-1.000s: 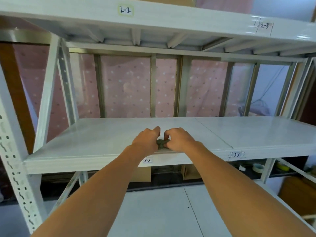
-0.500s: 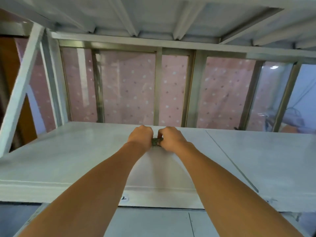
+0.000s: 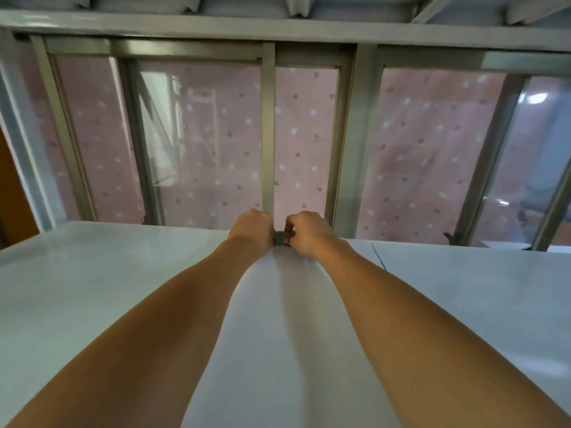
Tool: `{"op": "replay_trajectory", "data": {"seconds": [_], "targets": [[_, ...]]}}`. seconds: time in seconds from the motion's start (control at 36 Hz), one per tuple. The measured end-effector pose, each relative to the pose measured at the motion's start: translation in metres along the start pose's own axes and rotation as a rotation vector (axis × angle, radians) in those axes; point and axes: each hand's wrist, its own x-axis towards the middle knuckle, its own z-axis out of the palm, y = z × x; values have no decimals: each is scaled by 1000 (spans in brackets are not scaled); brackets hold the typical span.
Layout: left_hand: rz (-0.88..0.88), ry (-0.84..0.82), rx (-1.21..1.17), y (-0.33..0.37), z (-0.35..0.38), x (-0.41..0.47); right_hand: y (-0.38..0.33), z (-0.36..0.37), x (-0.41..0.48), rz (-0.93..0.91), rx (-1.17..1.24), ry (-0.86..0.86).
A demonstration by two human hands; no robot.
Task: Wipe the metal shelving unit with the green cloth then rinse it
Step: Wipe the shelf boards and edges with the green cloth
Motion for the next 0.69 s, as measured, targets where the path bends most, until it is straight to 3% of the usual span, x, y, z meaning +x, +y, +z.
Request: {"op": "replay_trajectory", "data": {"seconds": [0.39, 0.69], "targets": [[34, -18, -167, 58, 12, -12, 52, -19, -44, 86, -12, 57], [97, -63, -166, 82, -21, -111, 37, -49, -152, 138, 31, 80]]}}
